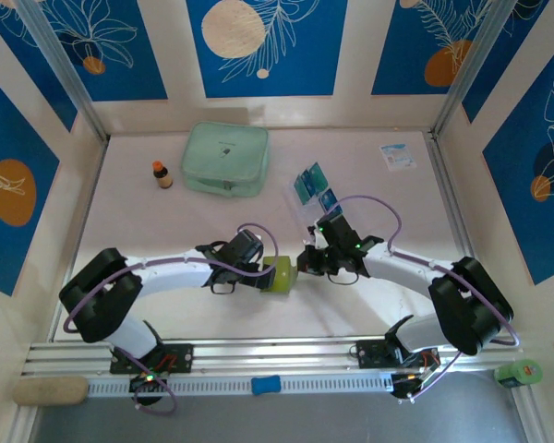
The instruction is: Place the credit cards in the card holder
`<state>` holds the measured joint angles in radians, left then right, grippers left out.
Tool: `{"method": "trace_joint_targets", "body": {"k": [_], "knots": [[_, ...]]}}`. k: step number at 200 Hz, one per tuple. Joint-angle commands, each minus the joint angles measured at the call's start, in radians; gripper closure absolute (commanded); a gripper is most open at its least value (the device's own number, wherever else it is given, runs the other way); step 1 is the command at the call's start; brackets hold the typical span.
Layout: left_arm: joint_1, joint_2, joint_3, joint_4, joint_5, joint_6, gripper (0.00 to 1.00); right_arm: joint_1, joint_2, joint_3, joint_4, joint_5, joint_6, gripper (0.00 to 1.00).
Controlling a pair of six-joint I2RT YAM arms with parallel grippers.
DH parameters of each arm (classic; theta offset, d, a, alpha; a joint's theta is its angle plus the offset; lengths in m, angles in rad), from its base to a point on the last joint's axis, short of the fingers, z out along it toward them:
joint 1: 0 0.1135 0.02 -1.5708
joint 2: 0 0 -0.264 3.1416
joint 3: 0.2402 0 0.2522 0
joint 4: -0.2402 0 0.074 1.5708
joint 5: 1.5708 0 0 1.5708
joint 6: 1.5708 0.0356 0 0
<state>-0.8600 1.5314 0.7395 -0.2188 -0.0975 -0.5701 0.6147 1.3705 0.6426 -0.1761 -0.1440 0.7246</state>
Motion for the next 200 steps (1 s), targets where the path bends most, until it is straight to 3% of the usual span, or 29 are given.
{"method": "trace_joint_targets", "body": {"k": [1,95,200], "knots": [[0.005,0.028,0.006,-0.004,0.007,0.009,0.00,0.006,-0.008,0.022,0.008,-0.057,-0.007,1.00],[-0.011,0.086,0.021,-0.042,-0.021,0.015,0.00,0.088,0.101,0.063,0.074,-0.062,0.032,1.00],[-0.019,0.085,0.008,-0.031,-0.013,0.011,0.00,0.111,0.183,0.097,0.096,-0.048,0.040,1.00]]}}
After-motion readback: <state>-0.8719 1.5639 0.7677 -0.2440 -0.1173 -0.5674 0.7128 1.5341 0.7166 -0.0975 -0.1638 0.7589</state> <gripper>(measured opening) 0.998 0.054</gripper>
